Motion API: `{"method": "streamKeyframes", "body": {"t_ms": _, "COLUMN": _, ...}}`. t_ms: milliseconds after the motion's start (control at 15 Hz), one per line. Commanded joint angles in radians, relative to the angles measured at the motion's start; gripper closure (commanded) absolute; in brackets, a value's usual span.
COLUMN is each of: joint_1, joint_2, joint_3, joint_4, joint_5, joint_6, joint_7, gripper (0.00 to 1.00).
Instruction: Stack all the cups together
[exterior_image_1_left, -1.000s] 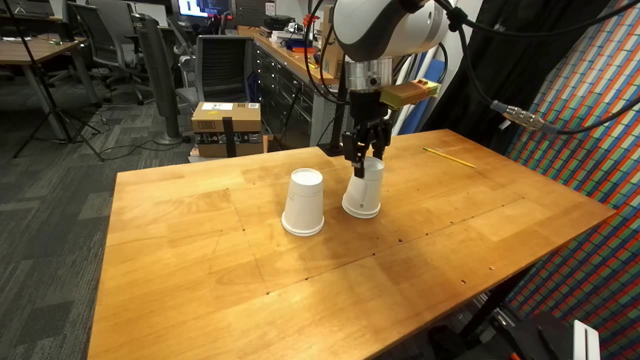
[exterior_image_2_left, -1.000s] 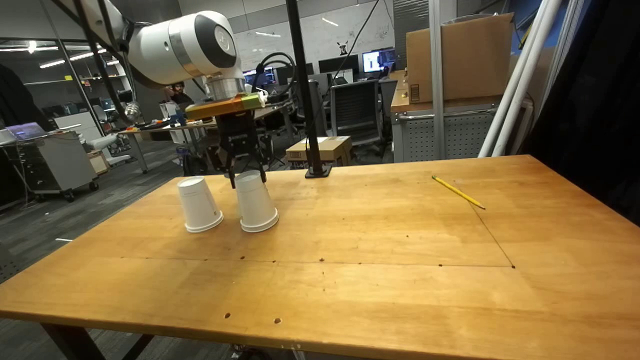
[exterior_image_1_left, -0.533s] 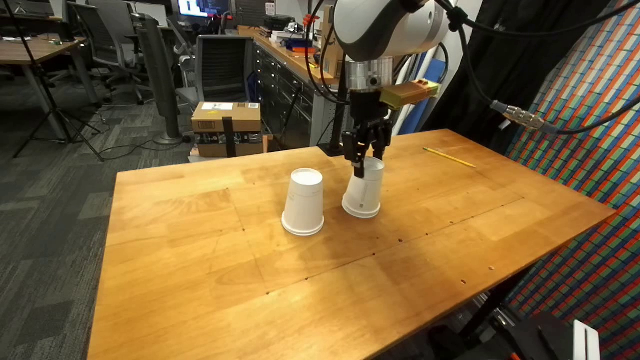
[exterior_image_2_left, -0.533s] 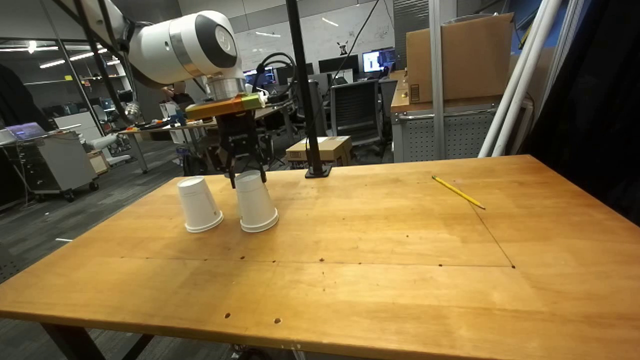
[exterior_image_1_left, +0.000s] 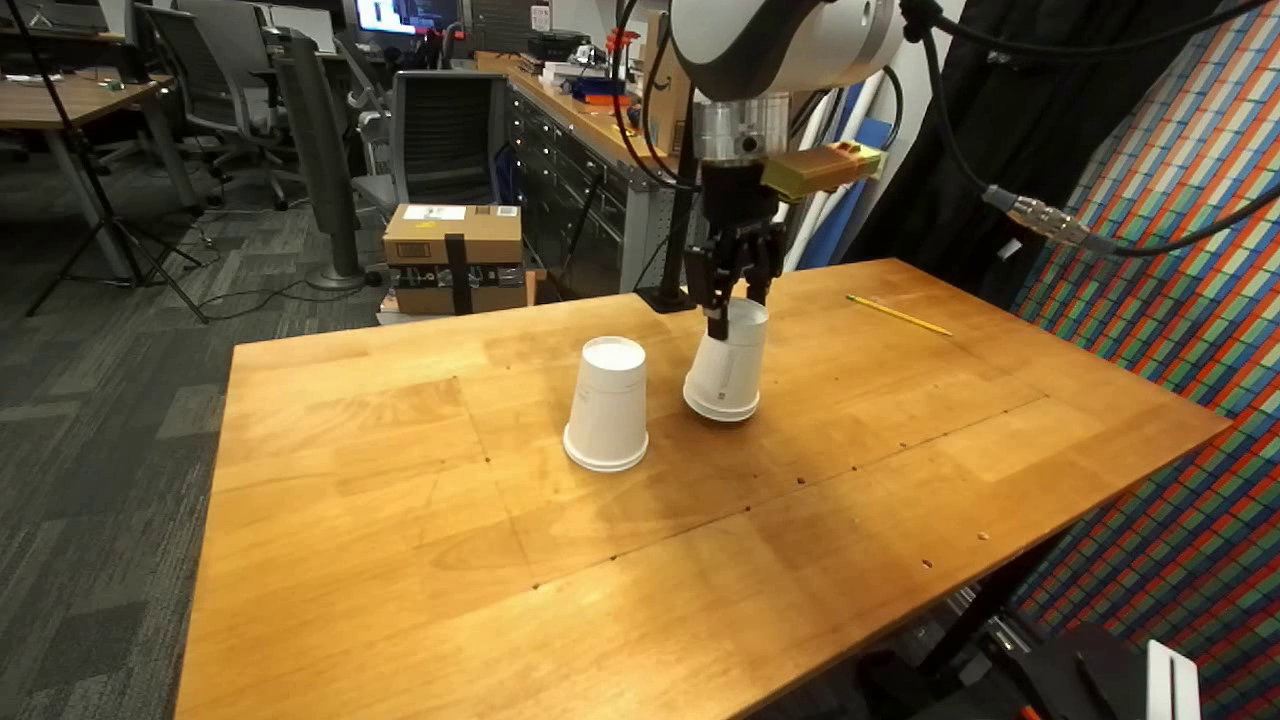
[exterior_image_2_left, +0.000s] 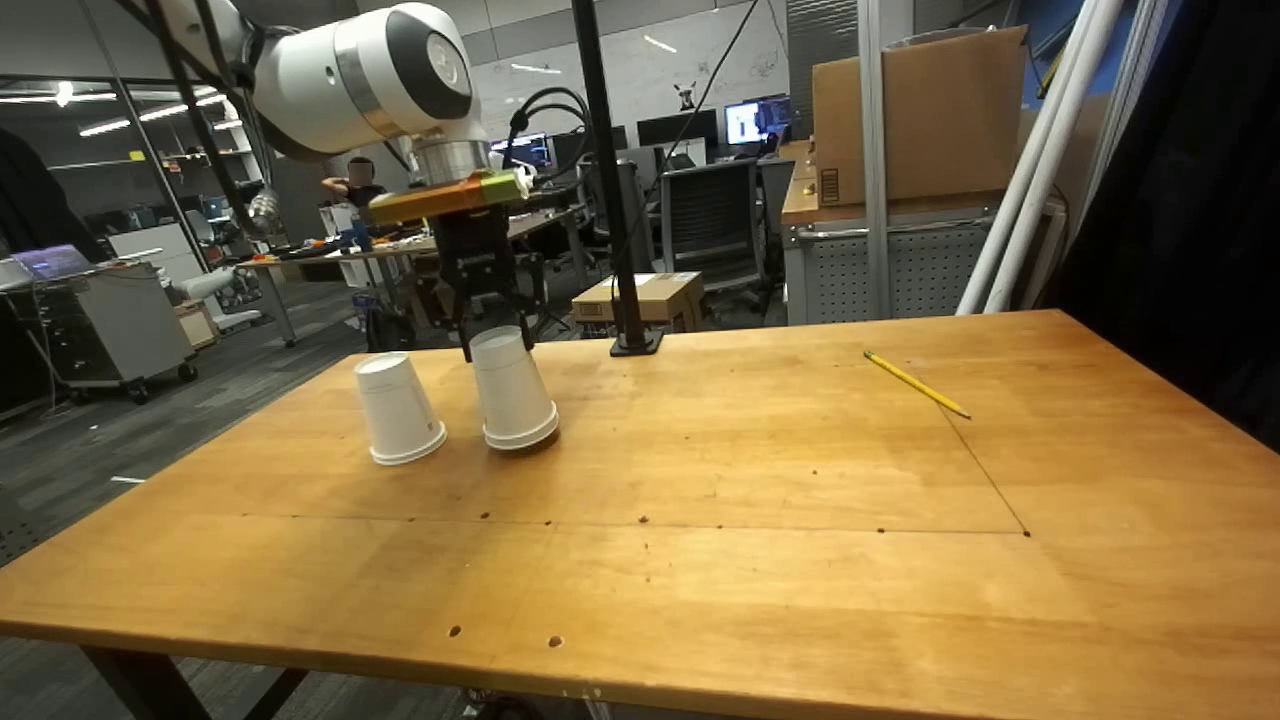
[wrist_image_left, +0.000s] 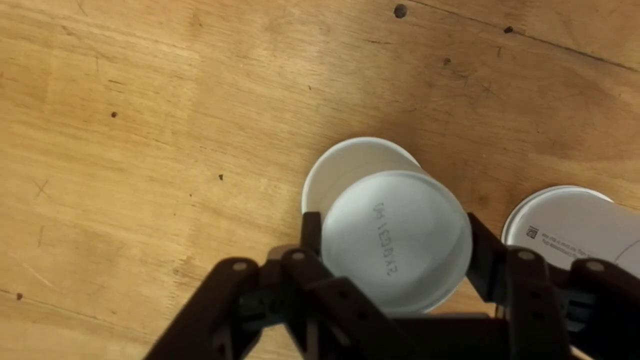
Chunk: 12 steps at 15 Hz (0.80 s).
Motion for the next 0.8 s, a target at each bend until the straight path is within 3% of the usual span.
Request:
{"method": "streamKeyframes", "body": {"t_ms": 0, "joint_1": 0.010, "joint_2": -0.036, "joint_3": 0.003, "joint_4": 0.043, "joint_5": -0.022, "joint_6": -0.061, "joint_7": 0.020, "gripper": 0.60}}
{"method": "streamKeyframes", "body": {"t_ms": 733, "joint_1": 0.084, "joint_2": -0.093, "joint_3": 0.061, "joint_4": 0.196, "joint_5": -0.149, "joint_6": -0.248, "joint_7": 0.090, "gripper": 0.60}}
